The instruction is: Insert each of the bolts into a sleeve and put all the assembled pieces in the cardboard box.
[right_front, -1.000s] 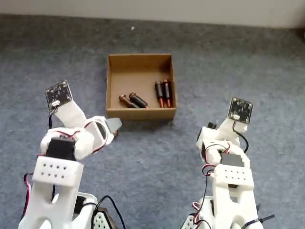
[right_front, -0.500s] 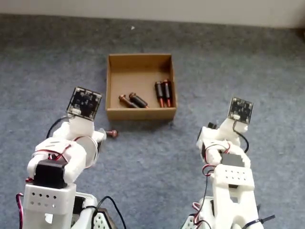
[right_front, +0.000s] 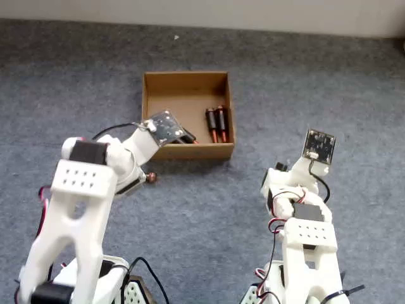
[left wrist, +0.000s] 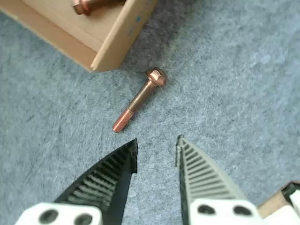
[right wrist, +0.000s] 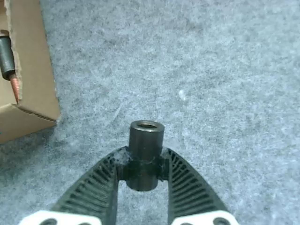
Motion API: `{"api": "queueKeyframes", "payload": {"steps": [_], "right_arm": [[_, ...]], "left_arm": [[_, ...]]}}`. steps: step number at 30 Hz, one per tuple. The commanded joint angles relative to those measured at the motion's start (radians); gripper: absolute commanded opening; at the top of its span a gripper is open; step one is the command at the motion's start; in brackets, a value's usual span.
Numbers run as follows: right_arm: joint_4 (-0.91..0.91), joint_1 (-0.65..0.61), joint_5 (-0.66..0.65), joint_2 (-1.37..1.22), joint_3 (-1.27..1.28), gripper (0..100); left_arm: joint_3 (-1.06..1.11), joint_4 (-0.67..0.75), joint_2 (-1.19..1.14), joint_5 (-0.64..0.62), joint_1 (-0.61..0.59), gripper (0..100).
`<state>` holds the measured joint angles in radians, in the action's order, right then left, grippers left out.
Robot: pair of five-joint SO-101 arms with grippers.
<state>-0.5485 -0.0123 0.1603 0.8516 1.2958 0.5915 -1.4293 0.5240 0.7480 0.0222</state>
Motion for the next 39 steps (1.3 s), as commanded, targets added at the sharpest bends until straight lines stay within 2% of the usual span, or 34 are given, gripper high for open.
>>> {"api": "queueKeyframes", "payload": {"steps": [1,8,13,26,29,34,39], "right_arm": [[0.03,0.016,-0.012,0.03,-0.018,0.5],[0.03,0.016,-0.012,0.028,-0.018,0.5],[0.03,0.016,-0.012,0.03,-0.018,0.5],[0.03,0.016,-0.012,0.028,-0.018,0.5],[0.03,0.016,-0.012,0.028,-0.016,0.5],[0.03,0.016,-0.012,0.028,-0.016,0.5],[0.03,0.016,-0.014,0.03,-0.016,0.5]], "left_arm": [[-0.137,-0.009,-0.206,0.157,-0.005,22],[-0.254,-0.005,-0.41,0.361,-0.005,20],[-0.289,0.011,-0.524,0.42,-0.004,19],[-0.286,0.27,-0.763,0.411,0.018,19],[-0.286,0.348,-0.811,0.367,0.012,12],[-0.283,0.359,-0.825,0.318,0.042,1],[-0.295,0.279,-0.814,0.233,0.071,1]]}}
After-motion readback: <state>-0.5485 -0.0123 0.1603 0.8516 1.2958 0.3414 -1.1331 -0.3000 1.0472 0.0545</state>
